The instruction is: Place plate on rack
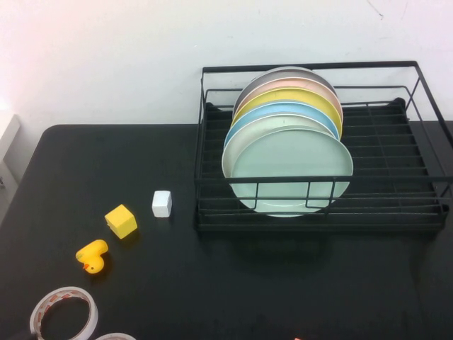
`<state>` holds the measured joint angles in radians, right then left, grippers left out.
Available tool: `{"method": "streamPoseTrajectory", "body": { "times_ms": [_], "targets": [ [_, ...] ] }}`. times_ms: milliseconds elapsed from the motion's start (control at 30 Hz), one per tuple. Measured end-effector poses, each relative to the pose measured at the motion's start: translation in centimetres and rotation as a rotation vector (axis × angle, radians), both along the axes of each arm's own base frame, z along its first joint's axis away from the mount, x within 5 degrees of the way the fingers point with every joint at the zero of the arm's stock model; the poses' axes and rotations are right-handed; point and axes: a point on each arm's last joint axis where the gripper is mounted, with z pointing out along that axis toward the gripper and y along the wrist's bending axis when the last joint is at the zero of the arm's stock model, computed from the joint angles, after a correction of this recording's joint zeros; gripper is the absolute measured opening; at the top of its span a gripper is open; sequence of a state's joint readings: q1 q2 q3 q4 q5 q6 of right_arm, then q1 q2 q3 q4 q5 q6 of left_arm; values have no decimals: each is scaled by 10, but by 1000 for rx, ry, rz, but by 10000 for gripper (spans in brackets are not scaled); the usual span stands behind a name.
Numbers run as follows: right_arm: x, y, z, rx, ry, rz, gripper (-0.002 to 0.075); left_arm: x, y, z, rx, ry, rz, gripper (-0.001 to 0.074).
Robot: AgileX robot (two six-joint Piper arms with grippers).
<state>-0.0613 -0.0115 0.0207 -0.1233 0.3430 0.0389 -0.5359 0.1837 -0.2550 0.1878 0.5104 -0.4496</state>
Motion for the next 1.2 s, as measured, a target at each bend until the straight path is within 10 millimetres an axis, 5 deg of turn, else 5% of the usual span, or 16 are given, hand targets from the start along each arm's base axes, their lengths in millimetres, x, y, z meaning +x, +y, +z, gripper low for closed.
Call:
{"method": "streamPoseTrajectory", "body": {
  "times_ms": [233, 500, 833, 1200],
  "targets": [
    [0, 0, 1, 0, -2, 0, -2, 5, 6, -37, 34, 74, 130, -3],
    [0, 0, 1, 0, -2, 0, -2, 10, 20, -36, 0, -7, 376, -3],
    [0, 0, 0, 0, -1, 0, -2, 3, 23, -52, -84, -234, 436, -3],
    [0, 0, 0, 0, 1, 0, -2, -1, 22, -64, -146, -83, 455, -3]
  ]
}}
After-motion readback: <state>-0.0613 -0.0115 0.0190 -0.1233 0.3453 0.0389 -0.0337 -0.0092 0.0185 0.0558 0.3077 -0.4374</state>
